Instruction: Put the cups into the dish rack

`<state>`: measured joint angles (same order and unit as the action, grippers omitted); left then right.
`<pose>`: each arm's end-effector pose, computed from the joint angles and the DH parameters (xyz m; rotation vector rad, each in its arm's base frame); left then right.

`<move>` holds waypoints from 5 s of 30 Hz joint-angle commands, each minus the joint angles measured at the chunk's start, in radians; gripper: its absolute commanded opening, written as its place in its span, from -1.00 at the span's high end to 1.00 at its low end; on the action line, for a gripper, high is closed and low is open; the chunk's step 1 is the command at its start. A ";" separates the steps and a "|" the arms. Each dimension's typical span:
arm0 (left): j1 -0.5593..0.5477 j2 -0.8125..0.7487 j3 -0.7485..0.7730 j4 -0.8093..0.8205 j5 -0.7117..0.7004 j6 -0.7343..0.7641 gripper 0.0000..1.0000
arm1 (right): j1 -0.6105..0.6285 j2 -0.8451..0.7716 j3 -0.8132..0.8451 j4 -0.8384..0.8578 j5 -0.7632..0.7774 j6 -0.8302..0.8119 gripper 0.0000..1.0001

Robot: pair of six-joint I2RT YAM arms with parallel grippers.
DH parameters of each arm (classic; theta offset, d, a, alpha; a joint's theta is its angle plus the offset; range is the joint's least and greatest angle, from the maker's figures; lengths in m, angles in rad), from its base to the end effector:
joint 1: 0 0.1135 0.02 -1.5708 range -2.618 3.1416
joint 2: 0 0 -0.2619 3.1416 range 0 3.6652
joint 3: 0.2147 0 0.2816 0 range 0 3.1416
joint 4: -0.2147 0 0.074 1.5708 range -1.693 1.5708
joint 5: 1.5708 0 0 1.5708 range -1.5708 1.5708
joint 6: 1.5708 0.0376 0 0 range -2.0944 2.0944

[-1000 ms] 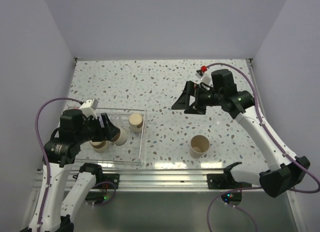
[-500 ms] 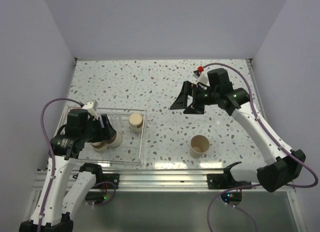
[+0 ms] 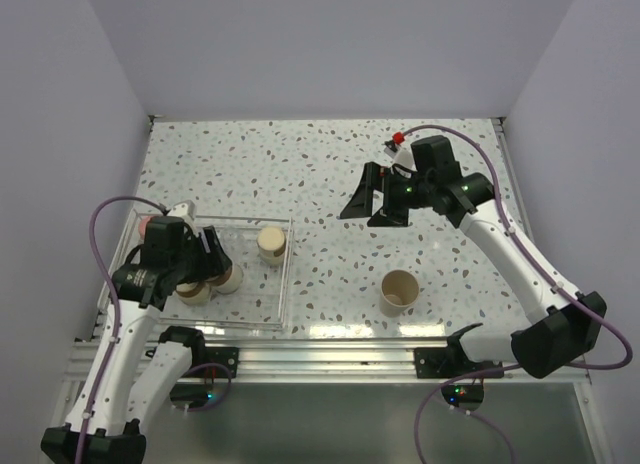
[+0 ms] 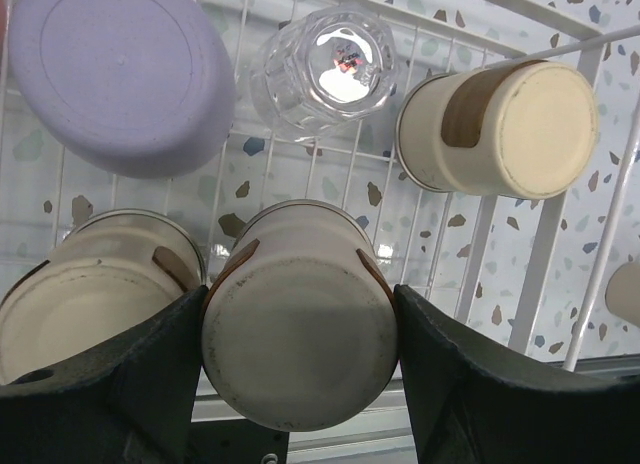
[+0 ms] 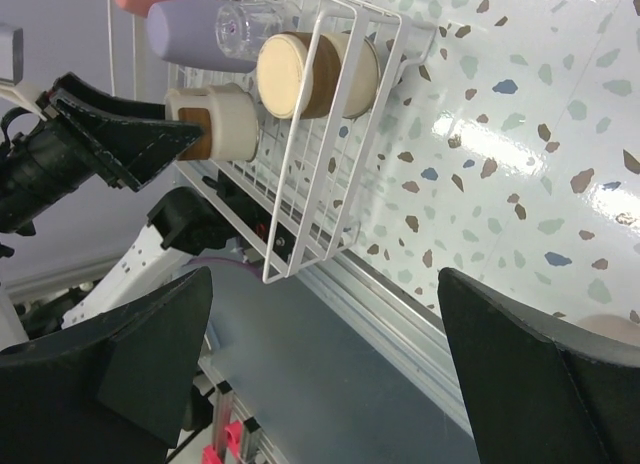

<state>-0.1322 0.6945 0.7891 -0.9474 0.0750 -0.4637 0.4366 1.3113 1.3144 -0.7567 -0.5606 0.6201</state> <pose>0.1586 -0.0239 0.2829 -0.3706 2.4247 -0.3582 0.2679 0.1471 0.3551 -0.0800 2.4805 1.1498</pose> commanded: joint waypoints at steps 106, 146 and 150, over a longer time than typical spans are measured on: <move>-0.080 0.174 0.349 0.111 0.019 -0.024 -0.75 | 0.453 -0.126 -0.340 -0.243 0.672 0.012 0.28; -0.080 0.191 0.504 0.346 0.182 0.017 -1.00 | 0.252 0.092 0.453 -0.124 0.322 -0.039 1.00; -0.078 0.201 0.487 0.456 0.284 -0.036 -1.00 | 0.208 0.040 0.416 0.027 0.196 0.091 1.00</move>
<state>-0.2054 0.8940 1.2907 -0.6659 0.2314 -0.4534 0.6701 1.4132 1.7275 -0.9005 -0.1947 0.5999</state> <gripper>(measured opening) 0.997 0.094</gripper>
